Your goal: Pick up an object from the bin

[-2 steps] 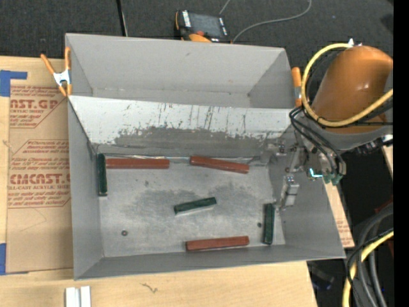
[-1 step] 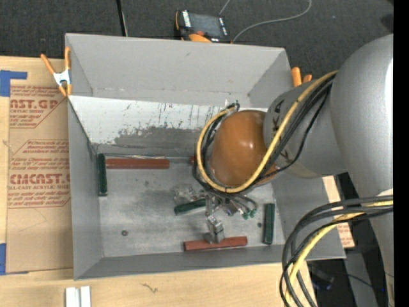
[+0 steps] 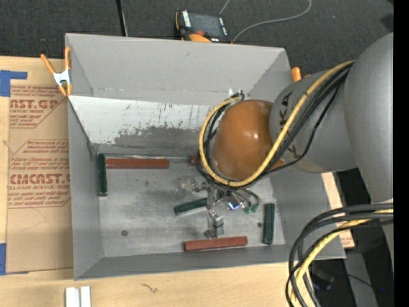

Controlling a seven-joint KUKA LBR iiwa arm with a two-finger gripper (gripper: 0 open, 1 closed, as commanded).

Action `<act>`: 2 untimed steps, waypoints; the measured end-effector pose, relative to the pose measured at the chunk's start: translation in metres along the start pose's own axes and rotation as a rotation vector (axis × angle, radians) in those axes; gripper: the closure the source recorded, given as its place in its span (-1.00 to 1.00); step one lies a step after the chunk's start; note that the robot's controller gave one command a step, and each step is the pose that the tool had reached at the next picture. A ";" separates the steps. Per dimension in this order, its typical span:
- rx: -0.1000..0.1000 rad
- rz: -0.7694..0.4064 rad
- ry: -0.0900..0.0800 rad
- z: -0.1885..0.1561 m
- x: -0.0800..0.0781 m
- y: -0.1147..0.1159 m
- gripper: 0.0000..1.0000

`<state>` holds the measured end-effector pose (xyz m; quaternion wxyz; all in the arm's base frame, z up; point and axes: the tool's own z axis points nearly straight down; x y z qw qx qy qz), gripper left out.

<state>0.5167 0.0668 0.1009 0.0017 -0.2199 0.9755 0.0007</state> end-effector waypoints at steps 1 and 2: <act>0.000 0.147 0.002 -0.007 -0.008 -0.005 -1.00; 0.000 0.286 0.004 0.032 -0.002 -0.013 -1.00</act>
Offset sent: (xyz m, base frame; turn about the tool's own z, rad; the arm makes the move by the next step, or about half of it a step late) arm 0.0092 -0.0019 0.0070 0.1467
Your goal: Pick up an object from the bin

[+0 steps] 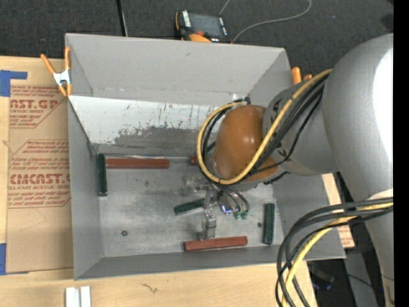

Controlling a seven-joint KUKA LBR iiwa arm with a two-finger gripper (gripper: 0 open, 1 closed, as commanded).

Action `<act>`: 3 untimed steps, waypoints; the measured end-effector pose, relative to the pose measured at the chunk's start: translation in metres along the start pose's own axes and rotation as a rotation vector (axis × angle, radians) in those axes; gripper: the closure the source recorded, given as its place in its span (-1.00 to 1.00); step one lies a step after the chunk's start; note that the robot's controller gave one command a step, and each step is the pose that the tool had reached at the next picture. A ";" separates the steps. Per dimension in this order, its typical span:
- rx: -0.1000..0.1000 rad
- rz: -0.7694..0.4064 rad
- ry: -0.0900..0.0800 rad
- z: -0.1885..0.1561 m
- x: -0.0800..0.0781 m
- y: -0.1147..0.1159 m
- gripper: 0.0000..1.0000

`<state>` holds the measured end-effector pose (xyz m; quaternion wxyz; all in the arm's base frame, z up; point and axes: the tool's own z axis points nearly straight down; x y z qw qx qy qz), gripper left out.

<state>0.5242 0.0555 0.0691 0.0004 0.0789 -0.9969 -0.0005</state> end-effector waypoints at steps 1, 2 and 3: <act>0.000 0.000 -0.001 0.000 0.000 0.000 -1.00; 0.001 0.000 -0.002 -0.001 -0.001 0.001 1.00; 0.002 -0.001 -0.011 -0.124 -0.003 0.001 1.00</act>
Offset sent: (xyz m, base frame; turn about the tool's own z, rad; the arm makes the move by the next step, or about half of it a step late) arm 0.0000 0.0000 0.0000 0.0000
